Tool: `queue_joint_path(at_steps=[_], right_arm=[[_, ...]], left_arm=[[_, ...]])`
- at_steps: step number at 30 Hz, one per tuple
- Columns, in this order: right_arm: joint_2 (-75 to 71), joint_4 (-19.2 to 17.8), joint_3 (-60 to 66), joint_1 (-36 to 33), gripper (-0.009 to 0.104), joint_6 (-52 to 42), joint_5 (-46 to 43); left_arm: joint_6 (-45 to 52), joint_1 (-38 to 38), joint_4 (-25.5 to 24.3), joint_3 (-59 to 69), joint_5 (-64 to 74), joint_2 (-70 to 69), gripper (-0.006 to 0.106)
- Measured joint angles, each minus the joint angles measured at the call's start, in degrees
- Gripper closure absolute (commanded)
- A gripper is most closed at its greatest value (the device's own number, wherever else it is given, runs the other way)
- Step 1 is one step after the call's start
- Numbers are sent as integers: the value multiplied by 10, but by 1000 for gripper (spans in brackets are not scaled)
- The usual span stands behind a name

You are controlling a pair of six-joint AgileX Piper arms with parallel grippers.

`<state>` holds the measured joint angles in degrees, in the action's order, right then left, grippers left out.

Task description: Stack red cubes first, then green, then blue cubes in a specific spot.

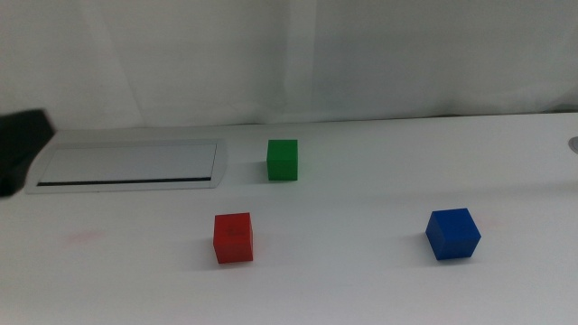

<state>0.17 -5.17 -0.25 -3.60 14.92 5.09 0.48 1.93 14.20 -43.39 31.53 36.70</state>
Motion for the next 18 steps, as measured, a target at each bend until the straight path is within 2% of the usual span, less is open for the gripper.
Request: queue_joint_path(at_steps=[2,5,9,12,16,18], right_arm=[[0,0,0,0,-8,0,0],[0,0,0,0,-8,0,0],[0,0,0,0,-8,1,0],[0,0,0,0,-8,3,0],[0,0,0,0,-8,3,0],[0,0,0,0,-8,3,0]], left_arm=[[17,8,26,-44,27,57,10],[26,35,40,-106,55,141,10],[-5,98,9,-169,70,232,10],[-86,156,-66,-201,90,299,10],[-249,235,-212,-224,141,375,11],[-323,269,-269,-225,159,406,11]])
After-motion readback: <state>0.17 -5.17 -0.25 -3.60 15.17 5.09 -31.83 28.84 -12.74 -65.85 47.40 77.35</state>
